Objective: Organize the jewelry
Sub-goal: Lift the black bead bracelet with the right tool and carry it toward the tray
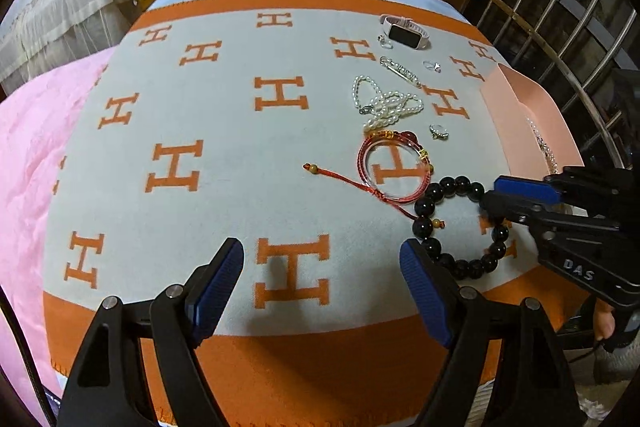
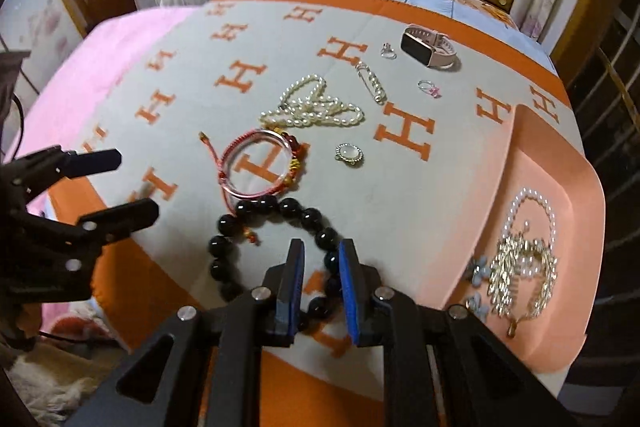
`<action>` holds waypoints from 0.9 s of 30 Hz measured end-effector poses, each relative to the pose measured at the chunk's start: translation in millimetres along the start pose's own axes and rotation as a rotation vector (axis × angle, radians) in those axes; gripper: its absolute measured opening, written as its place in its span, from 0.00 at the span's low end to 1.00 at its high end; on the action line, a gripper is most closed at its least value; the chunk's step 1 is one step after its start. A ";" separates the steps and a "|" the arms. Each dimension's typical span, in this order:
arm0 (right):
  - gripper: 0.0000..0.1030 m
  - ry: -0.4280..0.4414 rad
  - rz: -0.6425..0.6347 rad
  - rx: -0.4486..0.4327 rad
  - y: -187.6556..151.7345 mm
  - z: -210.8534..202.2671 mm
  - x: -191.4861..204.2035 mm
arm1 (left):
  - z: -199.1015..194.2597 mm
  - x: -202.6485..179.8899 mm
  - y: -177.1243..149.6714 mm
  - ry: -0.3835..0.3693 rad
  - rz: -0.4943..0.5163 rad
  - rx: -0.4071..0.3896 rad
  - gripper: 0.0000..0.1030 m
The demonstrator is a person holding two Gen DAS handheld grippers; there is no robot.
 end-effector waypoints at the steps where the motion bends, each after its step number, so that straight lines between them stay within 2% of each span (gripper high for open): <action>1: 0.18 -0.004 -0.010 0.016 -0.9 4.2 -1.1 | 3.0 0.9 1.2 -0.001 0.002 0.005 0.77; 9: 0.17 -0.029 -0.146 0.028 -1.3 18.4 6.1 | 20.3 1.2 18.0 -0.027 0.022 0.027 0.77; 16: 0.15 0.052 -0.093 0.015 2.9 20.3 3.8 | 41.5 -8.9 46.1 -0.074 0.093 0.058 0.77; 20: 0.15 0.139 -0.107 0.030 -7.4 14.6 22.7 | 49.8 -16.7 65.6 -0.109 0.126 0.065 0.76; 21: 0.15 0.151 -0.108 0.028 -10.8 12.3 26.5 | 51.6 -19.1 68.9 -0.116 0.136 0.068 0.74; 23: 0.15 0.159 -0.094 0.021 -15.0 9.4 29.7 | 58.3 -27.0 74.2 -0.142 0.167 0.086 0.58; 25: 0.15 0.178 -0.047 0.016 -17.2 7.6 27.8 | 66.9 -33.7 75.4 -0.161 0.180 0.125 0.47; 27: 0.15 0.199 0.003 0.009 -19.0 6.1 24.7 | 76.1 -42.0 76.2 -0.188 0.182 0.167 0.46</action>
Point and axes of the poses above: each gripper's, at about its wrist camera, not at the fingertips, and z roughly the way its jaws point, x to its left, y to its top, the point moved 9 cm from there along z, roughly the way its jaws point, and after that the axes turned 10 degrees about -x, right-handed, at the moved point
